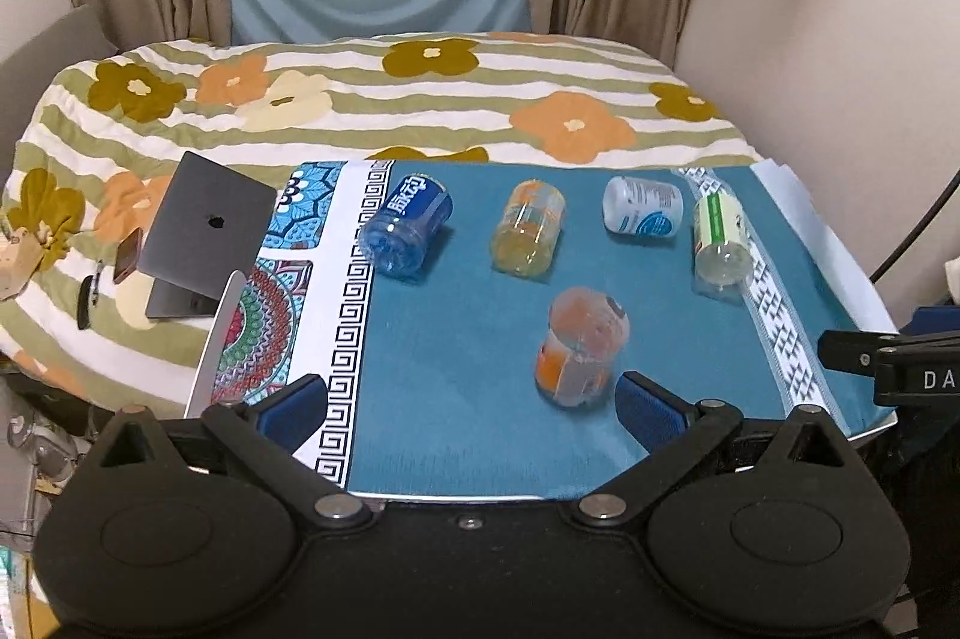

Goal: Flip cup upright

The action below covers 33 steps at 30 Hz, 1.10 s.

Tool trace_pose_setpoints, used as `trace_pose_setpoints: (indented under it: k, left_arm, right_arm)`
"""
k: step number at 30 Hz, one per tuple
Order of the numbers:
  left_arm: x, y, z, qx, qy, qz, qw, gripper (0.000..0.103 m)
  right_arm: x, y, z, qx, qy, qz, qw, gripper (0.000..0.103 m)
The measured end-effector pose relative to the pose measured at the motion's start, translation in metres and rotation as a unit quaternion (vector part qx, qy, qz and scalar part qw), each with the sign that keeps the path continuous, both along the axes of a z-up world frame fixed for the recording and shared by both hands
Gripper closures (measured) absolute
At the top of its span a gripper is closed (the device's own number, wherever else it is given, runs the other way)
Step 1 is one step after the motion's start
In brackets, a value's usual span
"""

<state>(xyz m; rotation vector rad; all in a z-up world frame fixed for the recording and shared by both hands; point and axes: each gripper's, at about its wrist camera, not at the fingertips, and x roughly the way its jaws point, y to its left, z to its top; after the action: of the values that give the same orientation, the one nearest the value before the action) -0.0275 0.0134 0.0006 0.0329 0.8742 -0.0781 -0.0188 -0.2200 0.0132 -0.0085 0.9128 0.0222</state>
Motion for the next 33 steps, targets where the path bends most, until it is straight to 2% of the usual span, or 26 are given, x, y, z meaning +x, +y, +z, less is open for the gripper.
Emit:
trace_pose_setpoints:
  k: [7, 33]
  left_arm:
    - [-0.004, -0.008, -0.004, 0.01, 0.002, -0.003, 0.9999, 0.0]
    - [-0.011, -0.014, -0.002, 0.021, -0.008, -0.004, 0.9997, 0.0]
  right_arm:
    - [-0.011, -0.006, -0.011, 0.007, 0.018, -0.013, 1.0, 0.0]
    - [-0.017, -0.011, -0.009, 0.011, 0.011, -0.02, 1.0, 0.0]
